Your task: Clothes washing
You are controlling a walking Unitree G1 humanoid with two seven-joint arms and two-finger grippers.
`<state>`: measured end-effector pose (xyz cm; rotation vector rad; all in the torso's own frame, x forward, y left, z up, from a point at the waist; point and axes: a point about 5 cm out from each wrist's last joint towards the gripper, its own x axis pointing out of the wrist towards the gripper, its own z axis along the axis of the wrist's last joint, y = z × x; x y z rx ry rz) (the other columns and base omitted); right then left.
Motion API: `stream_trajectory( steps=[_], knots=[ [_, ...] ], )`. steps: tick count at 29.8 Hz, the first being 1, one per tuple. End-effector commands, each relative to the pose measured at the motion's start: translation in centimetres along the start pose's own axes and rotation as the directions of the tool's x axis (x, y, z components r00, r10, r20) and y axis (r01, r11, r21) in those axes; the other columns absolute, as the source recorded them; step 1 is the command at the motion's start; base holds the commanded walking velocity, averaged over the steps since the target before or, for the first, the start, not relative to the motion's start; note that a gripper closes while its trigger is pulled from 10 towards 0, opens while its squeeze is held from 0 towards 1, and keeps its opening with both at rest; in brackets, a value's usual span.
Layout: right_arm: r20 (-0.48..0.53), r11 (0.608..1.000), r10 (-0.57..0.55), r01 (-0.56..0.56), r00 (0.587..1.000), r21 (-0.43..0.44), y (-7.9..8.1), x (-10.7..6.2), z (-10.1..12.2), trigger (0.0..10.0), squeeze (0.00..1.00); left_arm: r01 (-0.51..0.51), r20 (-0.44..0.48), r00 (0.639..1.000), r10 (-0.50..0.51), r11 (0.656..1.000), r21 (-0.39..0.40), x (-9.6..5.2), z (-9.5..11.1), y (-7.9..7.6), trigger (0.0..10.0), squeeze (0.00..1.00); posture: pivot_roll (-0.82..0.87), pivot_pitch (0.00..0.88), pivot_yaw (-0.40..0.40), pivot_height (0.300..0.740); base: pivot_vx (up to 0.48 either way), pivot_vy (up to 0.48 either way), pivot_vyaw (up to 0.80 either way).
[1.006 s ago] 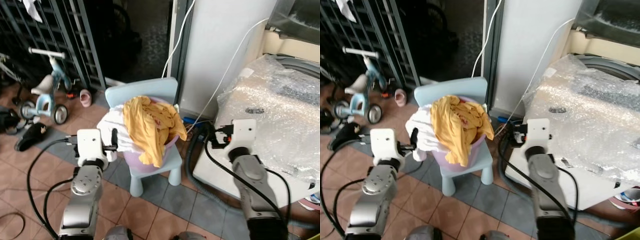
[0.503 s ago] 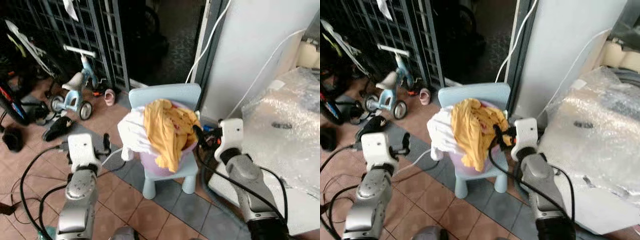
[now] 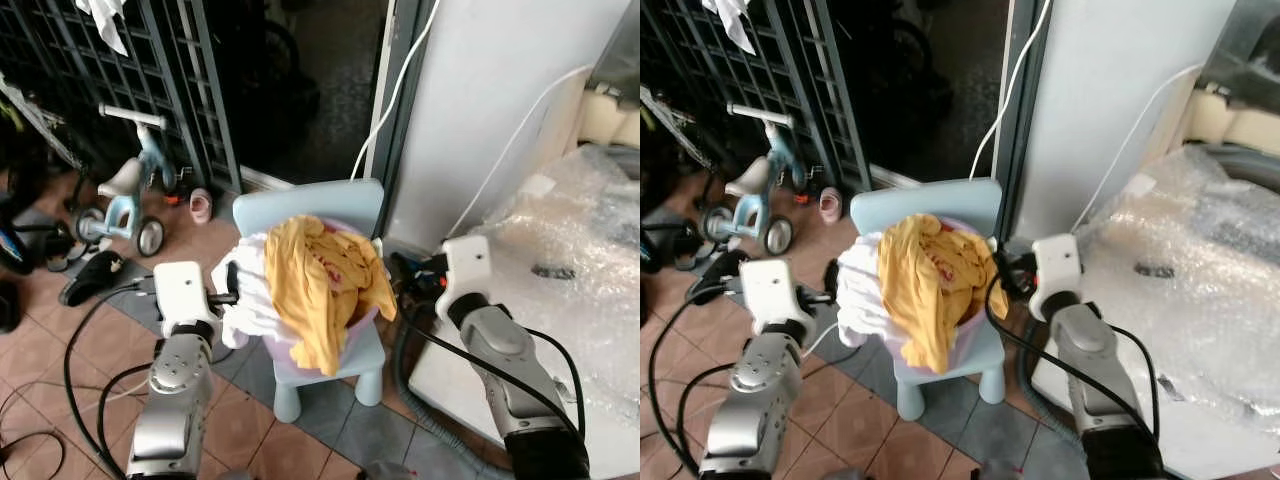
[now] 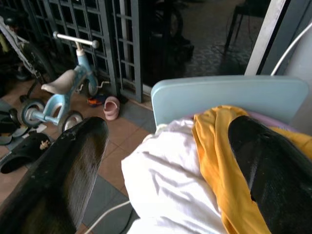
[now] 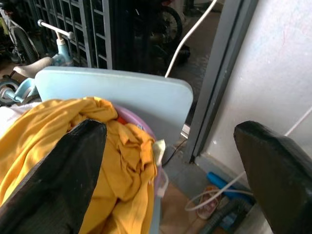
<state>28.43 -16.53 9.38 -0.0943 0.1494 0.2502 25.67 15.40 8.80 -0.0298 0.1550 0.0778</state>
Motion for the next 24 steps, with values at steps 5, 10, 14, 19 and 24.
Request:
stream_trajectory(
  steps=[5,10,14,19,24],
  knots=[
    [0.002,0.997,0.079,-0.079,0.997,-0.002,1.4,0.8,0.5,10.0,0.00,-0.038,-0.027,0.999,0.038,0.999,0.020,0.0,-0.3,1.0,10.0,0.00,-0.04,0.007,-0.009,0.740,0.052,0.000,0.32],
    [-0.055,0.987,0.155,-0.157,0.986,-0.038,1.8,1.4,-0.1,10.0,0.00,-0.066,-0.045,0.997,0.068,0.997,0.044,-0.2,-0.6,1.5,10.0,0.00,-0.02,0.012,-0.013,0.740,0.000,0.000,0.16],
    [-0.097,0.984,0.171,-0.175,0.981,-0.044,2.1,1.9,-0.7,10.0,0.00,-0.066,-0.076,0.995,0.071,0.996,0.058,-0.6,-1.0,1.8,10.0,0.00,0.00,0.023,-0.016,0.740,0.000,0.000,0.80],
    [-0.187,0.977,0.205,-0.212,0.961,-0.018,3.2,2.7,-2.0,10.0,0.00,-0.072,-0.112,0.991,0.078,0.996,0.055,-1.6,-1.4,2.1,10.0,0.00,0.04,0.047,-0.033,0.740,0.000,0.000,0.76],
    [-0.248,0.982,0.187,-0.188,0.951,0.016,3.6,3.6,-2.8,10.0,0.00,-0.047,-0.111,0.992,0.053,0.997,0.057,-2.3,-1.2,2.0,10.0,0.00,0.06,0.086,-0.034,0.740,0.000,0.000,0.32]
  ],
)
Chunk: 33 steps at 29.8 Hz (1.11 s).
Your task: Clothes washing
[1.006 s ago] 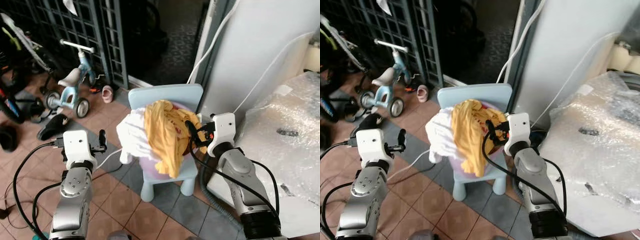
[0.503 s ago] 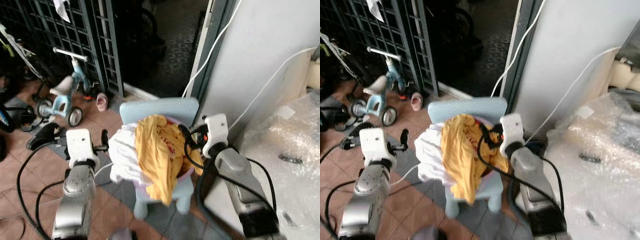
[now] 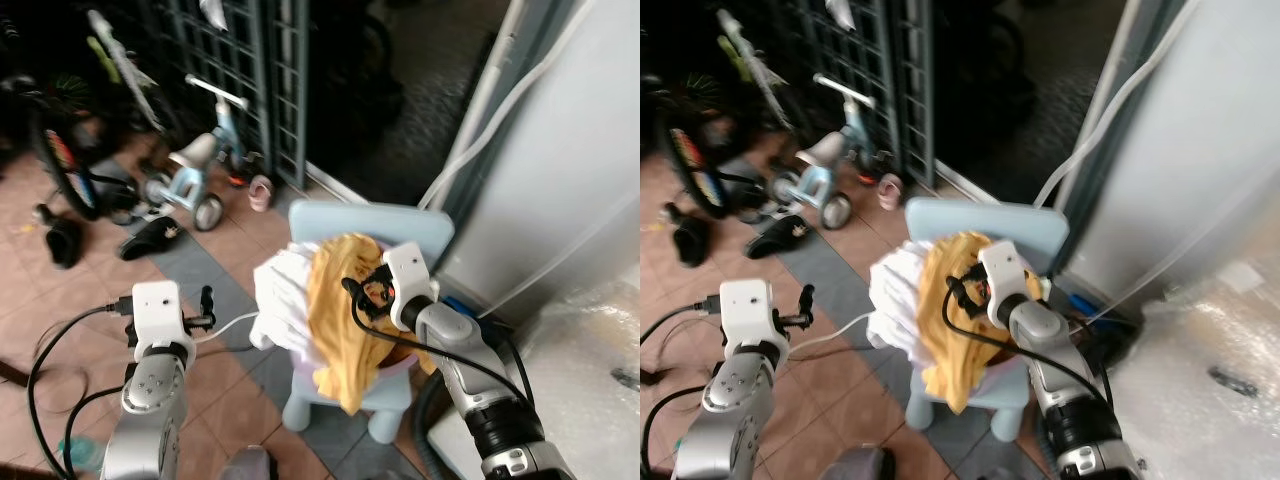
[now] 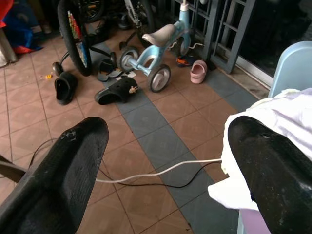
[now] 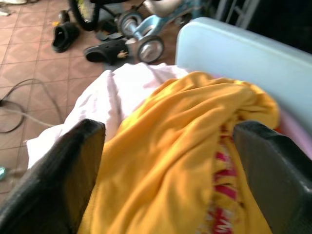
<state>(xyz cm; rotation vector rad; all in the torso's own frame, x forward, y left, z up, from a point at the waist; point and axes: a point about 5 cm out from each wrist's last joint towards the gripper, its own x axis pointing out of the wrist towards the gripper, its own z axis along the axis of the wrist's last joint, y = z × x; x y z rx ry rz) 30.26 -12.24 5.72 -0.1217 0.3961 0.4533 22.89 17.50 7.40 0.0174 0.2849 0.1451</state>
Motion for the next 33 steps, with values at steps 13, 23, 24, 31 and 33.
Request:
stream_trajectory(
  steps=[13,23,24,31,33],
  knots=[
    [-0.239,0.988,-0.103,0.126,0.966,0.086,0.9,2.3,-2.4,7.5,0.00,0.061,-0.001,0.998,-0.062,0.997,0.055,-1.2,1.0,-0.7,10.0,0.00,0.09,0.156,-0.034,0.740,0.000,0.000,0.00],
    [-0.246,0.982,-0.040,0.083,0.969,0.169,3.6,3.5,-2.2,0.0,0.00,0.067,-0.027,0.998,-0.065,0.994,0.083,-2.4,0.8,-0.2,10.0,0.00,0.11,0.189,-0.026,0.740,0.000,0.000,0.00],
    [-0.243,0.981,-0.037,0.081,0.969,0.175,3.7,3.6,-2.1,0.0,0.00,0.069,-0.029,0.997,-0.066,0.994,0.084,-2.4,0.8,-0.2,10.0,0.00,0.11,0.189,-0.027,0.740,0.000,0.000,0.00],
    [-0.233,0.973,-0.066,0.114,0.970,0.202,3.4,3.7,-2.2,0.0,0.00,0.076,-0.026,0.997,-0.074,0.993,0.087,-2.3,1.1,-0.4,10.0,0.00,0.11,0.182,-0.031,0.740,0.000,0.000,0.00],
    [-0.231,0.970,-0.073,0.123,0.970,0.210,3.2,3.6,-2.2,0.0,0.00,0.075,-0.027,0.997,-0.073,0.993,0.088,-2.2,1.1,-0.4,10.0,0.00,0.11,0.178,-0.032,0.740,0.000,0.000,0.00]
  ],
)
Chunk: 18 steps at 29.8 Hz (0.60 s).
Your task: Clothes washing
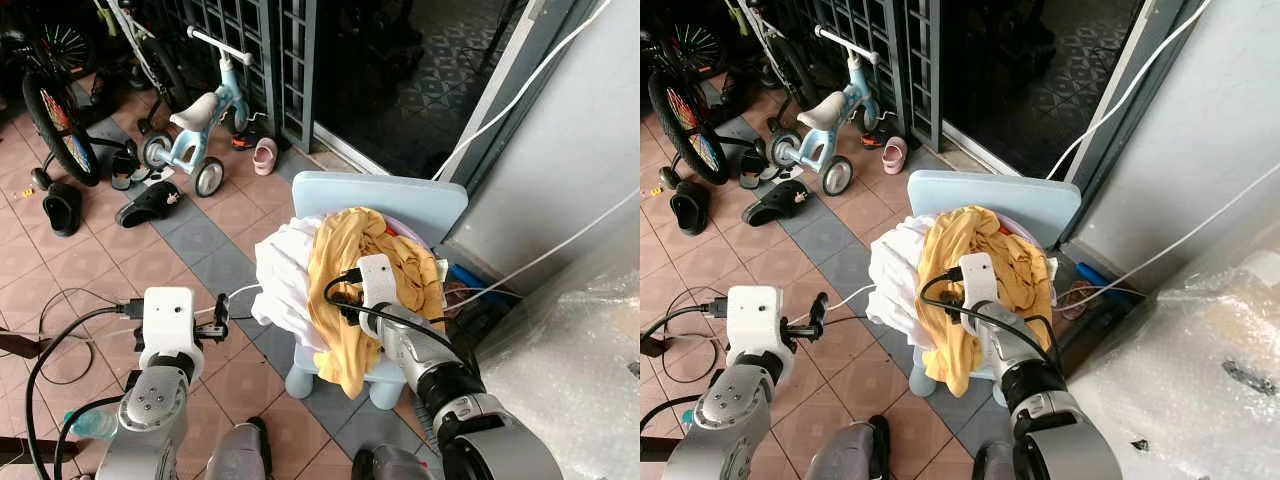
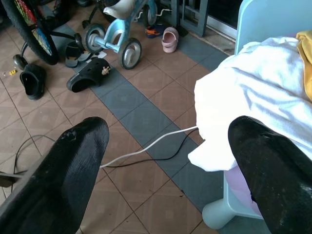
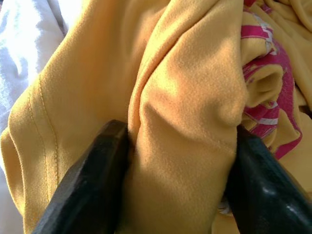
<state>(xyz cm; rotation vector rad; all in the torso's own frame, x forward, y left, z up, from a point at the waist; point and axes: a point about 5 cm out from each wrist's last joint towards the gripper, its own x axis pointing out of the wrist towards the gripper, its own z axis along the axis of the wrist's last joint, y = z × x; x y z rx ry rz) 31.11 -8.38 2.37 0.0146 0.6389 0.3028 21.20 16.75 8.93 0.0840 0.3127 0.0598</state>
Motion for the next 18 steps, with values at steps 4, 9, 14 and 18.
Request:
stream_trajectory(
  steps=[4,9,14,18],
  knots=[
    [-0.004,0.999,-0.015,0.015,1.000,0.029,-0.3,0.1,-0.1,0.0,0.00,-0.002,-0.005,1.000,0.002,1.000,0.009,-0.1,0.1,0.0,10.0,0.00,0.11,0.172,-0.033,0.740,0.000,0.000,0.00],
    [0.013,0.998,-0.029,0.028,0.999,0.055,-0.7,0.2,0.3,0.0,0.00,0.001,0.024,1.000,-0.001,1.000,0.021,0.4,0.6,-0.1,10.0,0.00,0.11,0.168,-0.042,0.740,0.000,0.000,0.00],
    [0.023,0.998,-0.050,0.049,0.999,0.047,-1.2,0.2,0.5,0.0,0.00,-0.043,0.075,0.996,0.039,0.998,0.045,1.5,1.8,0.9,10.0,0.00,0.12,0.163,-0.050,0.740,0.000,0.000,0.00],
    [0.028,0.997,-0.065,0.064,0.997,0.039,-1.5,0.2,0.7,0.0,0.00,-0.049,0.079,0.996,0.045,0.998,0.040,1.7,2.0,1.0,10.0,0.00,0.11,0.159,-0.053,0.740,0.000,0.000,0.00]
  ],
)
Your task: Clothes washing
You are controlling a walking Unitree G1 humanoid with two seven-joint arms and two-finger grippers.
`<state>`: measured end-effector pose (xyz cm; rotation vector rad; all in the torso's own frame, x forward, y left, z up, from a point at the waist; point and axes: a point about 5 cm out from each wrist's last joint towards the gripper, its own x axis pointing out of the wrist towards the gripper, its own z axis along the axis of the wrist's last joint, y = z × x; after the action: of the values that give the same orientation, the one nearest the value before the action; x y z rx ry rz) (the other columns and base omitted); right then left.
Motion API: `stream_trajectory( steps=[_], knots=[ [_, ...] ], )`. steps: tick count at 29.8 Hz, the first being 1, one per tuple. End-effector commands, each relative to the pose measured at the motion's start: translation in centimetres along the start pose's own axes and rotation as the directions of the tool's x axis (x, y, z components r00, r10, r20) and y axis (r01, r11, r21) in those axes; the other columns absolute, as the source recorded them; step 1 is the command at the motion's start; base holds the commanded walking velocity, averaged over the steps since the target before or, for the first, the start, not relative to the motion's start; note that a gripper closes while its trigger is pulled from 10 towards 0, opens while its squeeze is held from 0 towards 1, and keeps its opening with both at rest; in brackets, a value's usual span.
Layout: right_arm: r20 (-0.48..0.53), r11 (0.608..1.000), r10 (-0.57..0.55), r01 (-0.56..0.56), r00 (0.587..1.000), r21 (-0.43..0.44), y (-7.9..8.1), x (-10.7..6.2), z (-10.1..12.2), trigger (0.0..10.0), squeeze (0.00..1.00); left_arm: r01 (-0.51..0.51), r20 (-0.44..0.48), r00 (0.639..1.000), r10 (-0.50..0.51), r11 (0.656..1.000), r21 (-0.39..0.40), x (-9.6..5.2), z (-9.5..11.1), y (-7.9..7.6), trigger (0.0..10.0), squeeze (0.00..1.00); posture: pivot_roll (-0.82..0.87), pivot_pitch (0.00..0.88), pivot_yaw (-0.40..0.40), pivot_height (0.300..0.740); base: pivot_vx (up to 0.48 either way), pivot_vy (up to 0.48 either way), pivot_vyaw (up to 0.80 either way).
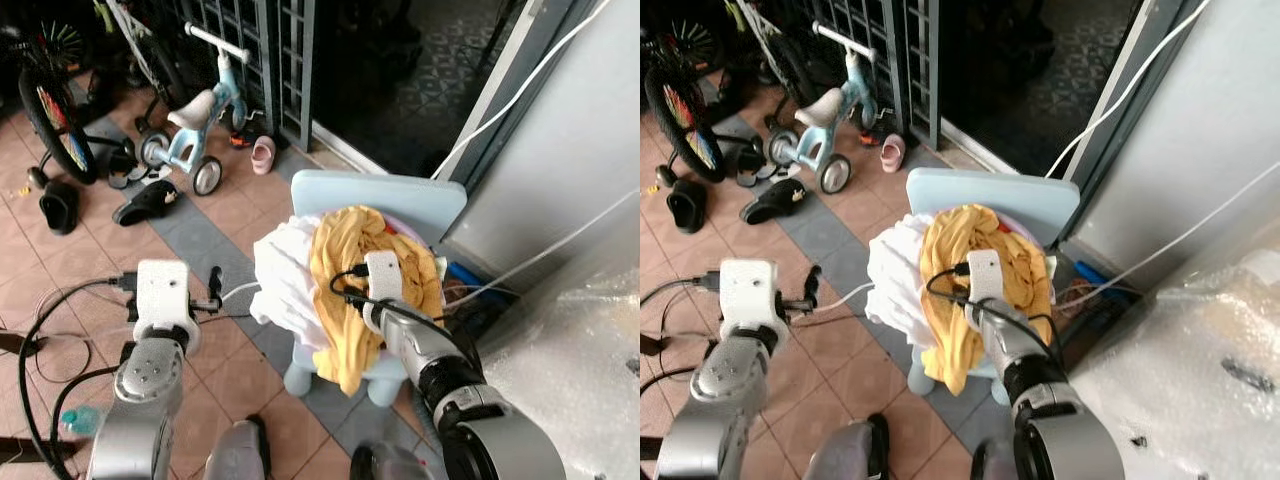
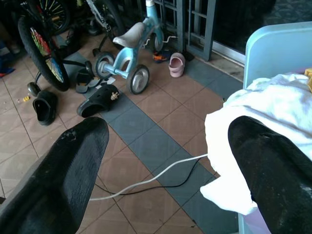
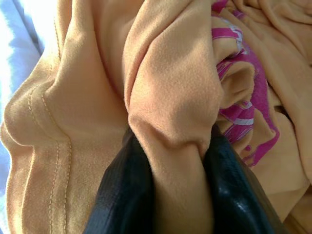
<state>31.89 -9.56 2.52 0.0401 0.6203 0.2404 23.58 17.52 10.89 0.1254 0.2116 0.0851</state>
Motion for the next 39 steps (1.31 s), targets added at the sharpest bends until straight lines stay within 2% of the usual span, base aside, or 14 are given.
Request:
stream_trajectory(
  steps=[1,10,11,12,13,15,17,19,20,22,28,29,31,39],
  knots=[
    [0.008,1.000,-0.019,0.019,1.000,-0.007,-0.3,0.0,0.3,0.0,0.00,-0.010,-0.023,1.000,0.010,1.000,0.009,0.0,-0.6,0.1,10.0,0.00,0.11,0.157,-0.054,0.740,0.000,0.000,0.00],
    [0.271,0.996,-0.081,0.090,0.959,-0.021,-2.0,-0.9,4.9,0.0,0.00,0.007,-0.031,0.999,-0.007,1.000,-0.013,0.2,-1.1,-1.1,10.0,0.00,0.07,0.112,-0.056,0.740,0.000,0.000,0.00],
    [0.377,0.995,-0.072,0.092,0.924,-0.036,-2.4,-1.8,6.9,0.0,0.00,0.001,-0.030,1.000,-0.002,1.000,-0.021,0.3,-1.2,-1.2,10.0,0.00,0.07,0.103,-0.055,0.740,0.000,0.000,0.00],
    [0.377,0.995,-0.072,0.092,0.924,-0.036,-2.4,-1.8,6.9,0.0,0.00,0.001,-0.030,1.000,-0.002,1.000,-0.021,0.3,-1.2,-1.2,10.0,0.00,0.07,0.103,-0.055,0.740,0.000,0.000,0.00],
    [0.497,0.993,-0.053,0.098,0.866,-0.066,-2.7,-3.3,8.8,0.0,0.00,-0.008,-0.035,0.999,0.007,0.999,-0.037,0.2,-1.5,-1.2,10.0,0.00,0.05,0.091,-0.048,0.740,0.000,0.000,0.00],
    [0.585,0.990,-0.036,0.109,0.811,-0.090,-3.0,-4.9,10.0,0.0,0.00,-0.004,-0.050,0.999,0.001,0.999,-0.048,0.2,-1.9,-1.5,10.0,0.00,0.03,0.073,-0.039,0.740,0.000,0.000,0.00],
    [0.658,0.987,-0.036,0.131,0.752,-0.096,-3.2,-6.7,10.6,0.0,0.00,0.027,-0.054,0.998,-0.030,0.998,-0.052,0.4,-2.1,-2.0,10.0,0.00,0.01,0.055,-0.036,0.740,0.000,0.000,0.00],
    [0.671,0.986,-0.037,0.136,0.741,-0.095,-3.3,-7.1,10.6,0.0,0.00,0.034,-0.053,0.998,-0.037,0.998,-0.051,0.5,-2.1,-2.1,10.0,0.00,0.01,0.055,-0.036,0.740,0.000,0.000,0.00],
    [0.702,0.983,-0.047,0.157,0.711,-0.093,-3.3,-8.5,10.5,0.0,0.00,0.049,-0.038,0.998,-0.051,0.998,-0.050,1.0,-1.9,-2.4,10.0,0.00,0.00,0.027,-0.029,0.740,0.000,0.000,0.00],
    [0.722,0.983,-0.052,0.165,0.690,-0.086,-3.2,-9.3,10.3,0.0,0.00,0.056,-0.026,0.998,-0.058,0.997,-0.047,1.4,-1.6,-2.6,10.0,0.00,-0.01,0.025,-0.024,0.740,0.000,0.000,0.00],
    [0.732,0.980,-0.014,0.155,0.681,-0.126,-1.9,-10.5,9.0,0.0,0.00,0.058,0.000,0.998,-0.058,0.997,-0.045,2.4,-1.0,-2.9,10.0,0.00,-0.03,0.011,0.001,0.740,0.000,0.000,0.00],
    [0.722,0.980,-0.007,0.147,0.692,-0.131,-1.7,-10.4,8.9,9.4,0.00,0.061,0.002,0.998,-0.061,0.997,-0.049,2.6,-0.9,-3.0,10.0,0.00,-0.03,0.008,0.003,0.740,0.000,0.000,0.00],
    [0.719,0.979,-0.008,0.150,0.695,-0.135,-1.7,-10.3,9.0,10.0,0.00,0.064,0.004,0.998,-0.064,0.997,-0.050,2.7,-0.9,-3.1,10.0,0.00,-0.03,0.006,0.006,0.740,0.000,0.000,0.00],
    [0.702,0.976,-0.073,0.194,0.709,-0.095,-3.0,-10.1,9.3,10.0,0.00,0.074,0.015,0.997,-0.074,0.996,-0.056,2.8,-1.0,-3.5,10.0,0.00,-0.03,0.000,0.004,0.740,0.000,0.000,0.00]
  ],
)
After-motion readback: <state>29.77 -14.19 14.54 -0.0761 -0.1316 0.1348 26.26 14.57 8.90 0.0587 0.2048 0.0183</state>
